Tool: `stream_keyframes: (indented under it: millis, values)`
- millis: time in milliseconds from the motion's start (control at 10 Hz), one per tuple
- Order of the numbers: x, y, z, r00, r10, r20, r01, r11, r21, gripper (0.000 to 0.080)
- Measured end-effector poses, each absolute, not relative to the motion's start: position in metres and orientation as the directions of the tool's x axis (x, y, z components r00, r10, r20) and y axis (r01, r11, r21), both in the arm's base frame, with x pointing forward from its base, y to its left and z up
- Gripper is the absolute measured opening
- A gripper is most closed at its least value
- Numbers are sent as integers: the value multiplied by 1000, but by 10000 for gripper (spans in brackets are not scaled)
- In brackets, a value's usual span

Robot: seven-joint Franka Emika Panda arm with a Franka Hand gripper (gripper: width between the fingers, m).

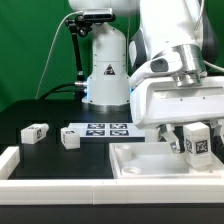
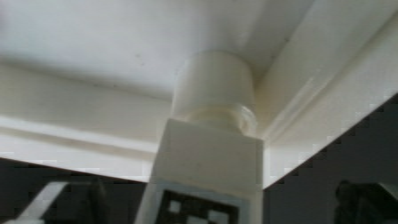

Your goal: Assemble one leg

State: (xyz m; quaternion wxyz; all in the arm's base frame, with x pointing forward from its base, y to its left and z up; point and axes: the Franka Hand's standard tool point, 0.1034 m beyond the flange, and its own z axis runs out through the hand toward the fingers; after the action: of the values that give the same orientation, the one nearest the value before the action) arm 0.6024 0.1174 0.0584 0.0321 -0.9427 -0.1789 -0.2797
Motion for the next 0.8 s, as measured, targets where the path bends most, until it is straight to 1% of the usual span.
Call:
stream_keyframes:
  millis: [200,300,400,700,800]
  values:
    - [603,117,62,786,323,528,357,-933,39,649]
    - [606,114,71,784,323,531,355,-934,43,649]
    - [608,114,75,785,323,529,355,-934,44,649]
    - [609,112,76,808,332,487,361,-932,36,649]
    - [610,112,72,831,339,441,366,-930,25,649]
